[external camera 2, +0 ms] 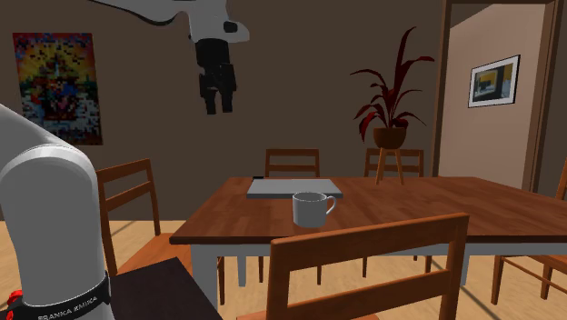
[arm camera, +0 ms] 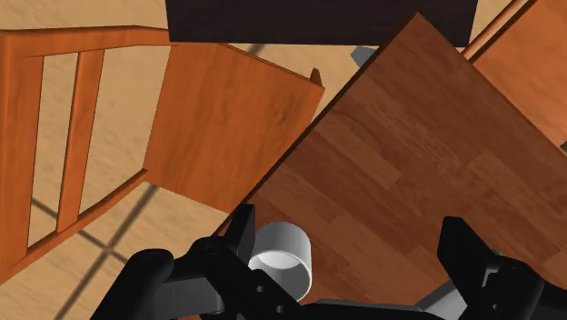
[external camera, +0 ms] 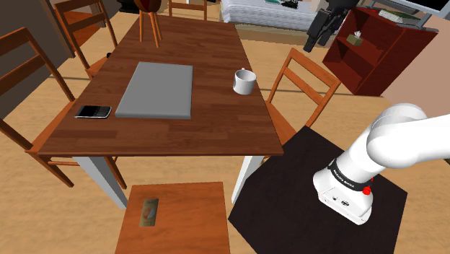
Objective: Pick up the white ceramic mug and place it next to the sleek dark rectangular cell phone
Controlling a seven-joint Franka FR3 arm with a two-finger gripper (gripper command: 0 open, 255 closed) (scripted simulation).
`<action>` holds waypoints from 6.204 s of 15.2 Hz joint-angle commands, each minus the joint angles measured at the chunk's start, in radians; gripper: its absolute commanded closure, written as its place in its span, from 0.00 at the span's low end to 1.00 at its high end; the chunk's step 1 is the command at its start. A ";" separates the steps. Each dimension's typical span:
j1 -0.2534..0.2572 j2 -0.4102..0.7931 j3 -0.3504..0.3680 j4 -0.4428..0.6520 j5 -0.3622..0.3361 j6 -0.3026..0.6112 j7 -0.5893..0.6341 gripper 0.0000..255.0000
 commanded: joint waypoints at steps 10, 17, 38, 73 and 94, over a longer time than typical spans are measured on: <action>-0.010 0.312 0.003 0.027 -0.022 0.227 -0.018 0.00; -0.018 0.583 0.007 0.121 -0.046 0.360 -0.023 0.00; -0.024 1.037 0.003 0.311 -0.097 0.556 -0.017 0.00; -0.024 0.929 0.006 0.451 -0.082 0.309 -0.036 1.00; 0.128 1.021 0.124 0.628 -0.082 0.211 0.227 1.00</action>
